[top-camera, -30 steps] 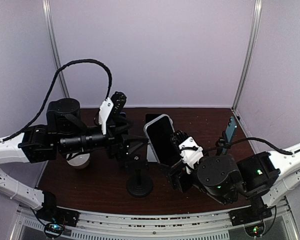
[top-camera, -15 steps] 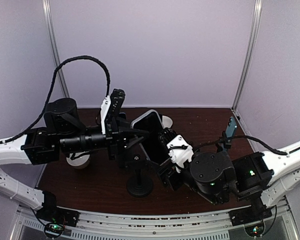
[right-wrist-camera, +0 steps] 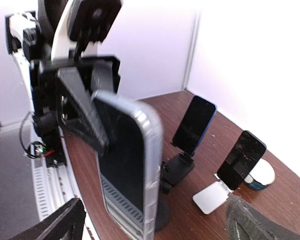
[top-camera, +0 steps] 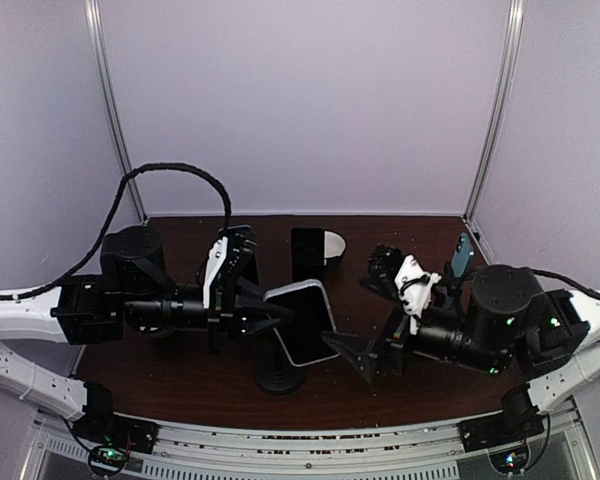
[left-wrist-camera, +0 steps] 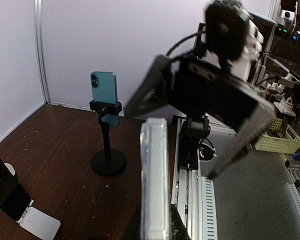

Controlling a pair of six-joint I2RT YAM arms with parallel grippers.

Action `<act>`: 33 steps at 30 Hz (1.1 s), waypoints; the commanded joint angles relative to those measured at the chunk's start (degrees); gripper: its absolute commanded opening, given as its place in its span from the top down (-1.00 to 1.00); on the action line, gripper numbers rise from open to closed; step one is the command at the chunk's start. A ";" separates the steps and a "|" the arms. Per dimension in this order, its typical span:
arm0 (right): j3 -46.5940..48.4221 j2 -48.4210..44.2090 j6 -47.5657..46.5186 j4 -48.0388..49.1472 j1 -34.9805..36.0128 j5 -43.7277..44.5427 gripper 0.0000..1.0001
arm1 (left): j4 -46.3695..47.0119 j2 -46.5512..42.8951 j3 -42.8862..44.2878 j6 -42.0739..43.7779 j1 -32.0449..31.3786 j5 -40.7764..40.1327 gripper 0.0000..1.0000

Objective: Place the phone on the phone stand

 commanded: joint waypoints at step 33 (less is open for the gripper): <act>4.57 13.30 -1.30 14.26 -17.62 -39.63 1.00 | 1.48 -11.86 -18.53 0.71 3.49 -8.54 -0.62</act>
